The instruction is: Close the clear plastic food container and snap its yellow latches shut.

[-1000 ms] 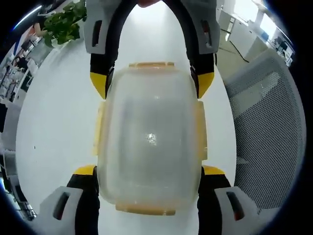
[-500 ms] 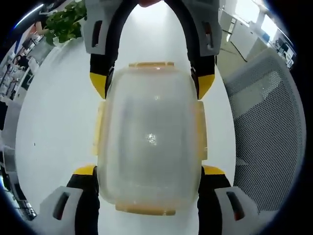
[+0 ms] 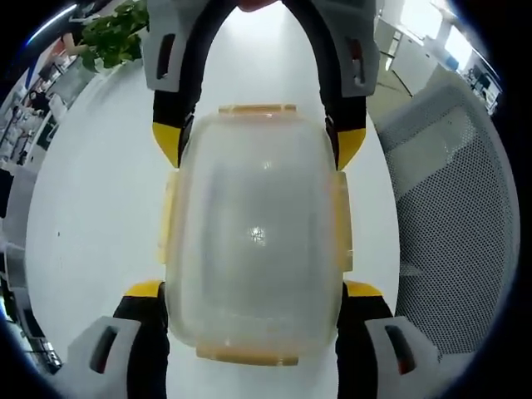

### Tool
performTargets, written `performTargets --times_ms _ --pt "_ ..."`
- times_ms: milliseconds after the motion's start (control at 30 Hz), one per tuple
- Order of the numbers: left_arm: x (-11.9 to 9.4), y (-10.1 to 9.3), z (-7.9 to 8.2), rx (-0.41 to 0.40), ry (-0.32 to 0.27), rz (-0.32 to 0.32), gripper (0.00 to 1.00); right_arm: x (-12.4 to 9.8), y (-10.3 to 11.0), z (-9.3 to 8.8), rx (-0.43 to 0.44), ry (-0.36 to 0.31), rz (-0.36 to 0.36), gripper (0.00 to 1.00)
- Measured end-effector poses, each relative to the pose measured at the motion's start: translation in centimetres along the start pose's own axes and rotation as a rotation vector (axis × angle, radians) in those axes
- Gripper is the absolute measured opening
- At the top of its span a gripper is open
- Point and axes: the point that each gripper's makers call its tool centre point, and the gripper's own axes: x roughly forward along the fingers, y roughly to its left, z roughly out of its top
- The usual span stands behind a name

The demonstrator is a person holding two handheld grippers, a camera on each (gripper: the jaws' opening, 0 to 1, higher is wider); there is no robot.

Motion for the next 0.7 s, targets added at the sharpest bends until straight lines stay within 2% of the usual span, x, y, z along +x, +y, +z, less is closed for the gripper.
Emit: performTargets --times_ms 400,700 --pt "-0.6 -0.1 -2.1 -0.007 0.000 -0.001 0.84 0.8 0.1 1.9 -0.002 -0.002 0.001 0.79" --pt "-0.8 0.0 -2.9 -0.007 -0.005 0.000 0.84 1.1 0.0 2.7 0.005 -0.002 -0.002 0.79"
